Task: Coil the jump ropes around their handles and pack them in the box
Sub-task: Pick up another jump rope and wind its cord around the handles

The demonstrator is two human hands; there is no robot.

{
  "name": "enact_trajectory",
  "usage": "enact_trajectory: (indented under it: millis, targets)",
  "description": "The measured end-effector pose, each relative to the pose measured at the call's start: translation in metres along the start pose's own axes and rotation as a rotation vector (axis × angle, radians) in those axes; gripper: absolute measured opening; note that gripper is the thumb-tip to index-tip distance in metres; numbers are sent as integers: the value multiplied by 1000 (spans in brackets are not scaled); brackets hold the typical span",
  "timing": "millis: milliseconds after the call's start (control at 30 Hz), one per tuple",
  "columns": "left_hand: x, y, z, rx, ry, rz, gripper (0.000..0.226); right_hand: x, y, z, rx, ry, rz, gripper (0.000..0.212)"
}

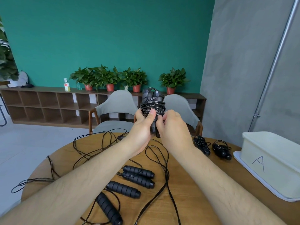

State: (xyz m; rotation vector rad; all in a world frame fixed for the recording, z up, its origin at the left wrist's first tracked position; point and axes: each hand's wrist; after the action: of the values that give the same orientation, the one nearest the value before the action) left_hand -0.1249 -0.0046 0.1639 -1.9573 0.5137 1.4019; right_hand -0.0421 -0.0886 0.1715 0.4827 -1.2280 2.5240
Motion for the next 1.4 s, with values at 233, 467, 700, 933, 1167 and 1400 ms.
enact_trajectory:
  millis: [233, 467, 700, 933, 1167, 1400]
  targets:
    - [3, 1, 2, 26, 80, 36, 38, -7, 2, -6, -31, -128, 54, 24]
    - [-3, 2, 11, 31, 188, 68, 41, -21, 9, -8, -108, -486, 107, 8]
    - [4, 4, 5, 21, 59, 50, 47, -22, 13, -11, -108, -319, 143, 10]
    - [-1, 3, 4, 23, -66, 25, 42, -8, 7, -14, -222, -265, 104, 10]
    - [3, 8, 19, 45, -79, 26, 41, -12, 11, -11, -95, -362, 128, 12]
    - [-4, 11, 21, 174, 106, 16, 41, -12, 3, 0, 93, -725, -309, 43]
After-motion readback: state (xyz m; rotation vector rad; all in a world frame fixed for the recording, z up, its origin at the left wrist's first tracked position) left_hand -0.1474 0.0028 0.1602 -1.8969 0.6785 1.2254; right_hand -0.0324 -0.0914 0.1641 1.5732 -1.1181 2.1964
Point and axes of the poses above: each hand's wrist, its own y-axis away from the middle knuckle, its own z-axis out of the back of the hand, x = y × z, and after that the axes turned 8 degrees about -y, right-handed
